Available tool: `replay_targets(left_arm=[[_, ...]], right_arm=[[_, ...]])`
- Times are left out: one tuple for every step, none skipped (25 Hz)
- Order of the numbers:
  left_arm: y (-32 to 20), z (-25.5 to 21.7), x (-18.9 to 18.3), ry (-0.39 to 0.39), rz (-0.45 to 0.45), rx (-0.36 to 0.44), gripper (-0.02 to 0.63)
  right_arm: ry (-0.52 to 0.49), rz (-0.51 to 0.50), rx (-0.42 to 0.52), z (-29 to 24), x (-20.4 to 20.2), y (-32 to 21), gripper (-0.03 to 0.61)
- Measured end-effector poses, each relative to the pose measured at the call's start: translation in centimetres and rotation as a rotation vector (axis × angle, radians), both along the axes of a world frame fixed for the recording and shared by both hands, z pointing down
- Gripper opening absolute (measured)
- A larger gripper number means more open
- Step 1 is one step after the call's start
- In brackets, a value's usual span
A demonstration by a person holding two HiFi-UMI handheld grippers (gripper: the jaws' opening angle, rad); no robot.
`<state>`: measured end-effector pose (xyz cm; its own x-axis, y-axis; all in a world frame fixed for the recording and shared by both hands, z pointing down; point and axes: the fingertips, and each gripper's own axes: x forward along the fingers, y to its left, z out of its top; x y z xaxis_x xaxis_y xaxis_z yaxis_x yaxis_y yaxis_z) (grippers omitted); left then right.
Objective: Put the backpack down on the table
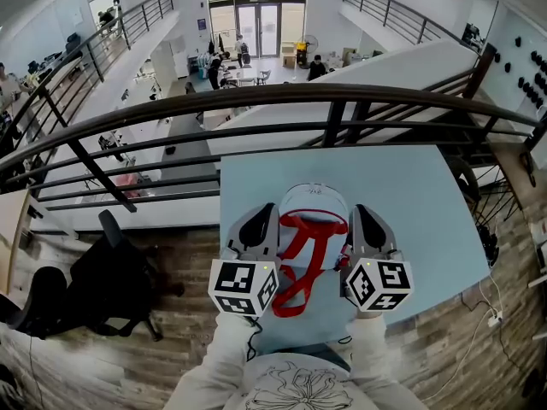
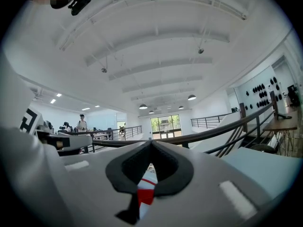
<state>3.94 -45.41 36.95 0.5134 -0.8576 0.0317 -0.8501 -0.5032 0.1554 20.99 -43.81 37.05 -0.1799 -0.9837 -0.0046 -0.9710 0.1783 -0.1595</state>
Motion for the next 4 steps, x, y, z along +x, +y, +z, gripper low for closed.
replay_targets(left_arm=[[0.01,0.02,0.03,-0.001,0.001,0.000,0.006],[0.02,0.04,0.07,-0.001,0.001,0.000,0.006],[0.04,0.07,0.12,-0.001,0.002,0.000,0.006],[0.06,0.10,0.18,-0.001,0.002,0.000,0.006]], right_arm=[[0.004,0.002,-0.002,0.06,0.06,0.02,0.011],[0.007,0.003,-0.003,0.12,0.11,0.03,0.011],[0.010,0.004,-0.004,0.18,0.17,0.06,0.012],[0.012,0.004,-0.005,0.23,0.23,0.08,0.012]])
